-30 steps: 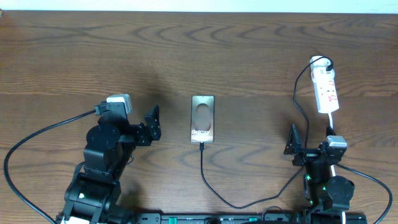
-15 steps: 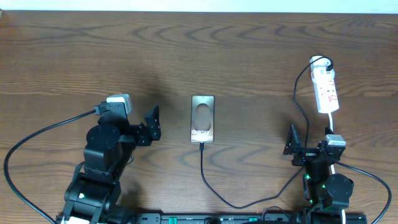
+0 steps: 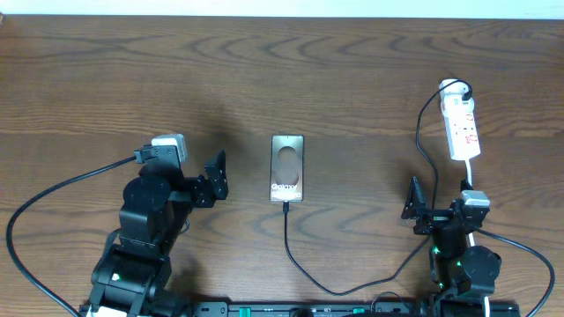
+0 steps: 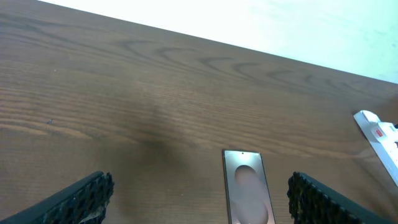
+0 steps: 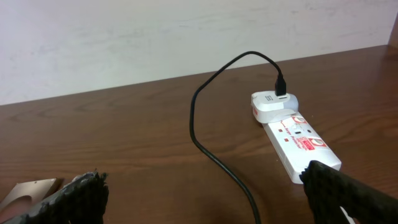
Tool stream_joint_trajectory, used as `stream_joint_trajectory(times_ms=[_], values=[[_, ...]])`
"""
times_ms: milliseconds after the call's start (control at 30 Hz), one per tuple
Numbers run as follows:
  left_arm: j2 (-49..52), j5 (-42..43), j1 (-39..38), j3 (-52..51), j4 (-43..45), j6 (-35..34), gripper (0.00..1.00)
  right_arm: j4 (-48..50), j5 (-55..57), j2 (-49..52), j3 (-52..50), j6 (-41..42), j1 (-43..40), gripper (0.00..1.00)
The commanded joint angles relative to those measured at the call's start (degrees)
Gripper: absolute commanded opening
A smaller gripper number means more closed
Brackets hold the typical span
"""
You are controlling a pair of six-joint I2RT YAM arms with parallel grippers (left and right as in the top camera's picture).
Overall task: Plug charger to phone and switch on socket
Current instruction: 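Move the right gripper toward the white power strip's near end, then raise the right gripper over the power strip's first orange switch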
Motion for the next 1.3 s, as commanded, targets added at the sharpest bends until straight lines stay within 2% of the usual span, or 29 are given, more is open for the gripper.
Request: stream_joint_trajectory(times_ms=[0,567,767,833,867,967,1067,1133,1267], values=[[-0.2,-0.7,0.2,-0.3,-0.1,1.0,0.91,-0.2,0.3,0.2,-0.1,-0.8,-0.4,0.99],[-0.2,0.0,0.2,-0.3,0.4,1.0,0.91,-0.2,0.3,0.2,-0.1,-0.8,-0.4,0.99],[0.6,2.5,0.2,-0.3,-3.9,1.0,0.91,-0.2,-1.1,0.2,-0.1,0.0,-0.4,0.99],[1.4,2.5,0.2,-0.3,-5.2,1.5,0.91,-0.1,-3.1,0.3,-0.1,7.2,-0.4,0.99],[1.6,2.5,0.2,-0.3,-5.9,1.4,0.86,0.0,-3.7,0.3,-0.1,11.5,-0.4,0.99],[1.6,2.5,0.2,-0.3,-8.3,1.4,0.86,0.0,-4.7,0.9,-0.1,26.5,-0.4,0.99],[1.6,2.5,0.2,-0.3,-9.9,1.4,0.94,1.6,-9.6,1.8,-0.1,34.4,-0.4,0.99],[1.6,2.5,0.2,-0.3,-10.8,1.4,0.95,4.2,-13.3,2.4,0.1,33.2,-0.4,0.99],[1.9,2.5,0.2,-0.3,-12.4,1.4,0.95,1.9,-15.3,4.1,3.4,28.2,-0.4,0.99]])
